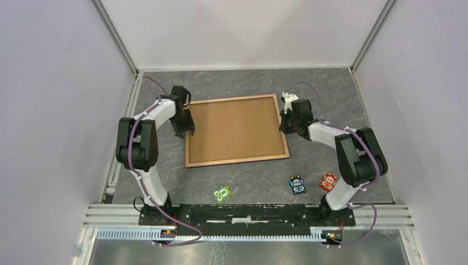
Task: Put the photo into the frame
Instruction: Adjust the photo frame at the center of the board.
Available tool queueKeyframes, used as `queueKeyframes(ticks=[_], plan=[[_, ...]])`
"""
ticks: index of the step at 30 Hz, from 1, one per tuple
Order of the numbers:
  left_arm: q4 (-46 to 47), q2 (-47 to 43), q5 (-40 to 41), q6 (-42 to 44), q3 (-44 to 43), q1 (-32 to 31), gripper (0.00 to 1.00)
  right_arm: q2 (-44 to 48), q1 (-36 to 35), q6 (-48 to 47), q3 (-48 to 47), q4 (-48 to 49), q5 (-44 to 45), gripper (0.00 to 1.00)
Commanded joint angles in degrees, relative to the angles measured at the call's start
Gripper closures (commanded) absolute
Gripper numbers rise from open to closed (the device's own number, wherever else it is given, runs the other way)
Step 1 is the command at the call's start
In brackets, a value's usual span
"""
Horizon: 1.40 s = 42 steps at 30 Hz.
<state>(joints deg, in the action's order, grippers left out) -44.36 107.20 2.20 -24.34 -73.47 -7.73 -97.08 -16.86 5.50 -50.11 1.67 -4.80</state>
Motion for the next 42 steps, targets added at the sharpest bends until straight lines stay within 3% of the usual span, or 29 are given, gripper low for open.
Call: queueKeyframes(ticks=[1,4,5,9,12,17,23,29,40,42], plan=[[2.65,-8.36,7.77,-6.81,0.16,-0.01,0.33,3.75,-1.28,-0.36,1.99,2.46,-3.64,1.0],[1.43,-18.47,6.54,-10.04,7.62,-0.01,0.1,4.15,-1.06,0.12,2.69,2.54,-0.95,1.0],[0.9,-21.46,5.82,-11.37,10.0,-0.01,0.09,4.24,-1.04,0.26,2.65,2.5,-0.89,1.0],[-2.47,-33.79,-3.13,-17.79,21.37,-0.07,0.1,4.0,-1.02,0.6,3.02,2.99,-0.75,1.0],[-1.2,-42.77,-9.42,-27.32,31.32,-1.04,0.15,3.61,-0.91,0.57,2.57,2.49,-0.58,1.0],[0.16,-53.04,-4.92,-41.44,39.18,-6.72,0.18,4.31,-0.91,1.33,2.9,2.15,-0.46,1.0],[9.88,-52.47,-8.71,-57.83,46.45,-10.06,0.2,5.21,-0.96,1.35,3.43,2.28,-0.64,1.0],[16.49,-47.65,-3.45,-66.85,47.89,-14.09,0.21,4.88,-0.91,1.45,3.44,2.45,-0.9,1.0],[22.94,-38.07,0.87,-71.36,47.55,-17.41,0.54,5.45,-0.96,1.04,3.59,2.97,-0.94,1.0],[22.04,-38.03,2.72,-69.71,47.27,-17.33,0.65,5.44,-0.96,0.98,3.62,3.36,-1.91,1.0]])
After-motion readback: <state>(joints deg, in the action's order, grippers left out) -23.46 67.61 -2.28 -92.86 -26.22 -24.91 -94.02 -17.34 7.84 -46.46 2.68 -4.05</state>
